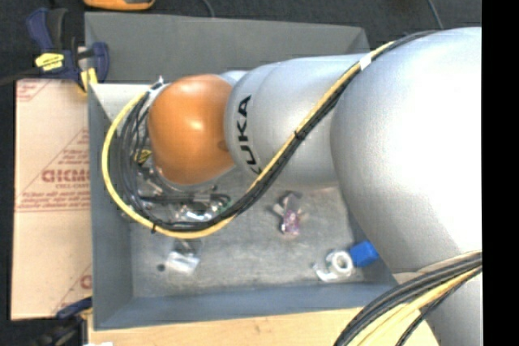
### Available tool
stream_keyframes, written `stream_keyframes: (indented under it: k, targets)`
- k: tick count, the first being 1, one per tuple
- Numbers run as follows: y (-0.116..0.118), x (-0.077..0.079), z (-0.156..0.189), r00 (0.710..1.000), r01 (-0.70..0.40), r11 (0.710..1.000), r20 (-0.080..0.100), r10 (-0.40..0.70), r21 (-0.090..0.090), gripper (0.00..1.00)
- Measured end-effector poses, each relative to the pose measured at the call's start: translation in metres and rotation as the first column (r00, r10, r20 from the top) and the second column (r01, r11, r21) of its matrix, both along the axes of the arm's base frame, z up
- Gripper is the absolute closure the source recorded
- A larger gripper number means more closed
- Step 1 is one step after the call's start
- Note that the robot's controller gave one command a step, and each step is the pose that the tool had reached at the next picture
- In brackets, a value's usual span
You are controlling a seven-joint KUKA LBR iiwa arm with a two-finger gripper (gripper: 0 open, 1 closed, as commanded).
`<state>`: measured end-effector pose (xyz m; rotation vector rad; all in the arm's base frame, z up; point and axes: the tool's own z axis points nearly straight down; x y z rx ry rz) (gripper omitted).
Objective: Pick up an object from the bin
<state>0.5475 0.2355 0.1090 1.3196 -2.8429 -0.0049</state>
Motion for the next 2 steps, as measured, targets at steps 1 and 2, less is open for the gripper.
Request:
stream_keyframes:
  k: [1, 2]
  targets:
    - [-0.079, -0.024, -0.010, 0.977, 0.215, 0.977, 0.010, -0.215, 0.001, 0.00]
    - [-0.080, -0.018, -0.040, 0.990, 0.139, 0.990, 0.008, -0.139, -0.001, 0.00]
